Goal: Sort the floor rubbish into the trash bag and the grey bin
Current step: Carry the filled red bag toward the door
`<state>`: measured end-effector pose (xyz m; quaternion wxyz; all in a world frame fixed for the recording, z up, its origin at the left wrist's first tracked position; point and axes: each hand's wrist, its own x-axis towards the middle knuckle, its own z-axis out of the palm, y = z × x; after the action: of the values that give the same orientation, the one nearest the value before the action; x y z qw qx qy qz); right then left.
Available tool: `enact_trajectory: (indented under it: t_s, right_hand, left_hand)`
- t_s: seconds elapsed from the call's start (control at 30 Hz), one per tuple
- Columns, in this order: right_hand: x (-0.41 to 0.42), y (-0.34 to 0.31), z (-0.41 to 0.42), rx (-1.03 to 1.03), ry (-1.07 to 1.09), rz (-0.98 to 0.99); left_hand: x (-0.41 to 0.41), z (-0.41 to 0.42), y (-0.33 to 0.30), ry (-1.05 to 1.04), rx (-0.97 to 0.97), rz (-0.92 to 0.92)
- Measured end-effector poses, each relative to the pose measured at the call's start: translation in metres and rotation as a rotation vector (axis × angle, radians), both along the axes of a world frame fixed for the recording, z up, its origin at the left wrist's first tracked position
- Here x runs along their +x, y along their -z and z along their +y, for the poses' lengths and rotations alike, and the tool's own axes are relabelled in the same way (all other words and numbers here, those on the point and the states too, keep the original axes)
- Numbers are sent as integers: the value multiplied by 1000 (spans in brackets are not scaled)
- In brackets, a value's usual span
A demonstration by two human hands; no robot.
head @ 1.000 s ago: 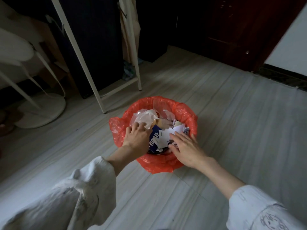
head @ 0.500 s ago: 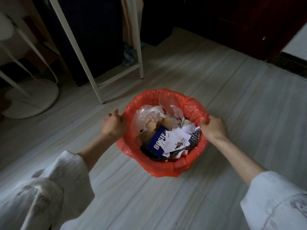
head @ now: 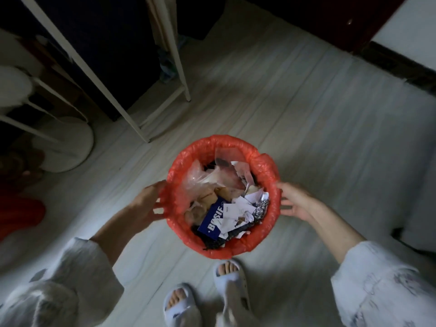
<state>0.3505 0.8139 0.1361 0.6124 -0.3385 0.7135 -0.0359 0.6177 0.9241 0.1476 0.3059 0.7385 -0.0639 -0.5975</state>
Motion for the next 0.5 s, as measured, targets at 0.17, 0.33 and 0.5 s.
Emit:
enact_trajectory:
  t_s: [0.17,0.33,0.5]
  right_hand:
    - [-42,-149,19,65,89,-8]
    - [-93,-286,27,36,156,-47]
    - [-154,-361,16,-10,182,-57]
  left_hand:
    - [-19,11,-153,37,10,93]
    - [-53,-3,-286,91,-22,75]
    - [-117,-39,-359,102,-96,-42]
